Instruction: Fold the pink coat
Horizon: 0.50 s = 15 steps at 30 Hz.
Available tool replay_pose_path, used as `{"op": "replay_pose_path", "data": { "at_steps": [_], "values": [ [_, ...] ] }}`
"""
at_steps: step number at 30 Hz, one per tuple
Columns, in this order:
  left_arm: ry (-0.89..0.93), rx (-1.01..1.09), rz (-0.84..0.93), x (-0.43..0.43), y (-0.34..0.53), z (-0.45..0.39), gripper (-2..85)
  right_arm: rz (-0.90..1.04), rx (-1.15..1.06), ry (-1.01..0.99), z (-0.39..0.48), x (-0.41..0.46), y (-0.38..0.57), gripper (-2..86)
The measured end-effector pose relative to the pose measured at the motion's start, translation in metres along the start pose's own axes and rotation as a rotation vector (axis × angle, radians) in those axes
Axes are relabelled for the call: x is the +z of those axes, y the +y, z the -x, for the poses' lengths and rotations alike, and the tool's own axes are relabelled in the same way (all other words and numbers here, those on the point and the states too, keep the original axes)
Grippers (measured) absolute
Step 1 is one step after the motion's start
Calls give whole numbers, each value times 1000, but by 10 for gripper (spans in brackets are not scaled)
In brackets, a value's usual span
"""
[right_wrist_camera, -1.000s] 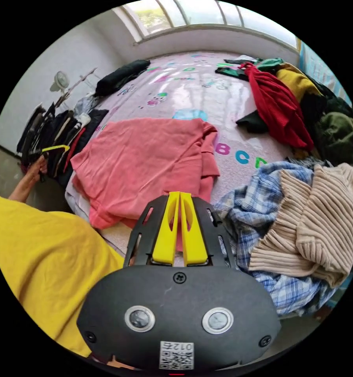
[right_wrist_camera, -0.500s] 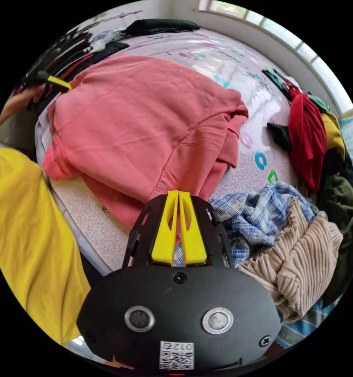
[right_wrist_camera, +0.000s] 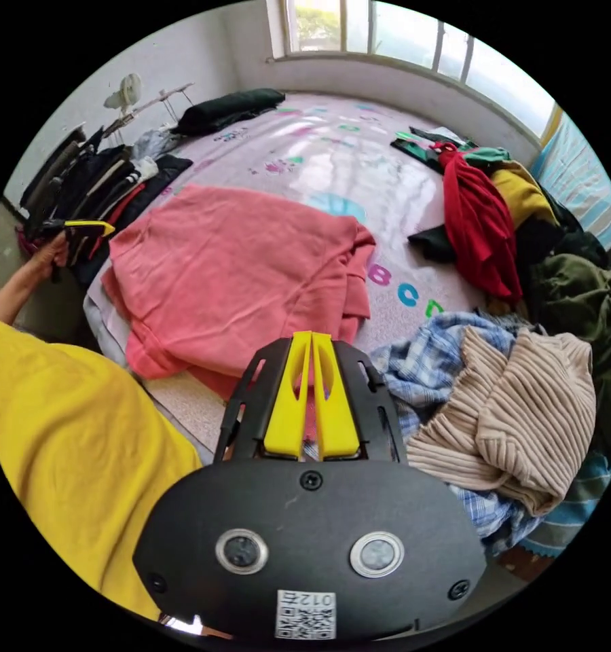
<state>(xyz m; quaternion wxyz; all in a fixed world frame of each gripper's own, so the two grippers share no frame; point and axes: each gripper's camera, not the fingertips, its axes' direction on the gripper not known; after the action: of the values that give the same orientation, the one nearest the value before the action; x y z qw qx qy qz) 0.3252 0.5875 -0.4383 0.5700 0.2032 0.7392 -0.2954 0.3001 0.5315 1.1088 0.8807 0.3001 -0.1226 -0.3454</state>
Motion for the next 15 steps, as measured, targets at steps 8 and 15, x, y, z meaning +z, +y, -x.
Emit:
{"op": "replay_pose_path", "data": {
  "at_steps": [8,15],
  "values": [
    [27,-29,209,88,11,10,-1,165,-157,-92,36,114,-39,3],
    [158,-120,149,102,41,48,11,213,-111,-148,22,176,-60,1]
  ]
}}
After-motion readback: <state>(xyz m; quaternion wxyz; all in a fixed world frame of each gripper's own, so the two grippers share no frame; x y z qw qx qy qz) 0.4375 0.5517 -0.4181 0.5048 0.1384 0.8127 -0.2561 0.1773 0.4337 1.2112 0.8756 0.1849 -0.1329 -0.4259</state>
